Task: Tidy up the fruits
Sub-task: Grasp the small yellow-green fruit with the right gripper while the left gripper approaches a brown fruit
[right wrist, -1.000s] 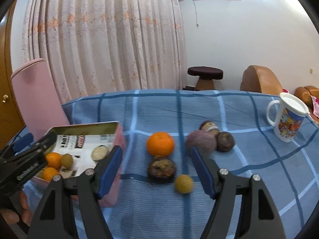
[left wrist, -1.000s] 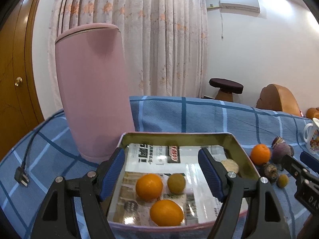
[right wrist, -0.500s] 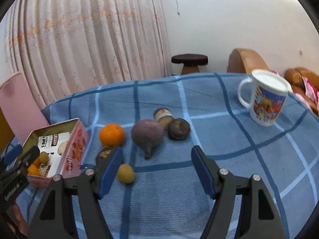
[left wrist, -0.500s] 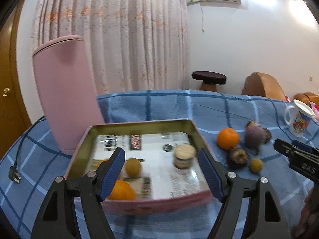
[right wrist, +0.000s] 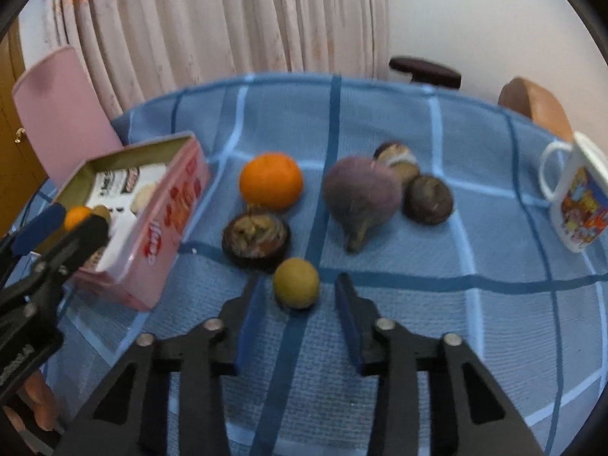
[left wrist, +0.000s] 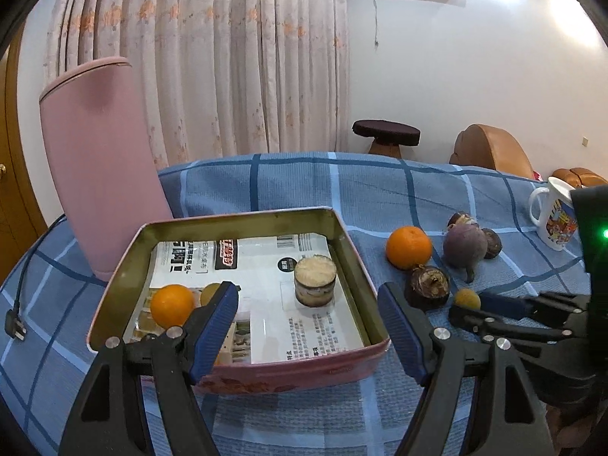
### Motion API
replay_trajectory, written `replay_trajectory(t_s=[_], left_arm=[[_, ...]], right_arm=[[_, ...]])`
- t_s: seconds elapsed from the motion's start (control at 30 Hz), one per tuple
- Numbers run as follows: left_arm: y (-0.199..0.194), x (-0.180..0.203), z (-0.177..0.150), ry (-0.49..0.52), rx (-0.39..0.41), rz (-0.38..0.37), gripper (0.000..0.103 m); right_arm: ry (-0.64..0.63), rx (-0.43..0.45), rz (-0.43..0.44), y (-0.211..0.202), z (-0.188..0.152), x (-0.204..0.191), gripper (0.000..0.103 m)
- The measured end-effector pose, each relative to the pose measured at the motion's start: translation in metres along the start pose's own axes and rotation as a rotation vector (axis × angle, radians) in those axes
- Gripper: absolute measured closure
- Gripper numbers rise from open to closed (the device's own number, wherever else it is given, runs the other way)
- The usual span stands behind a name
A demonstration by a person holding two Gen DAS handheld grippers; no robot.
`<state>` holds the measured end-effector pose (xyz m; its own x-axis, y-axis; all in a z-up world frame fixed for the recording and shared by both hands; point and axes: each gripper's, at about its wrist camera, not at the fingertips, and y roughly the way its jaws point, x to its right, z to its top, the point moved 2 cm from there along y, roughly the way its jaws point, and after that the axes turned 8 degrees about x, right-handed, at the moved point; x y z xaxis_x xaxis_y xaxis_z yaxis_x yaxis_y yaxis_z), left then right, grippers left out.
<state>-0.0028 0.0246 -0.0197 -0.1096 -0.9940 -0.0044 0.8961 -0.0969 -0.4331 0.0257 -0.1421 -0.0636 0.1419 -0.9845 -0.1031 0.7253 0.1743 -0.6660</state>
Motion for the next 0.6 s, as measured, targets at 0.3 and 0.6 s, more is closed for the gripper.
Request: replay_trajectory(t_s=[0.3, 0.6], left_arm=[[-0.002, 0.018, 0.0, 0.013, 0.014, -0.01, 0.026], [0.007, 0.074, 0.008, 0.082, 0.02, -0.098, 0.026]], right_arm=[[0.035, 0.069, -0.024, -0.016, 0.003, 0.015, 0.075], [0.202, 0.237, -0.224, -0.05, 0.017, 0.073, 0.075]])
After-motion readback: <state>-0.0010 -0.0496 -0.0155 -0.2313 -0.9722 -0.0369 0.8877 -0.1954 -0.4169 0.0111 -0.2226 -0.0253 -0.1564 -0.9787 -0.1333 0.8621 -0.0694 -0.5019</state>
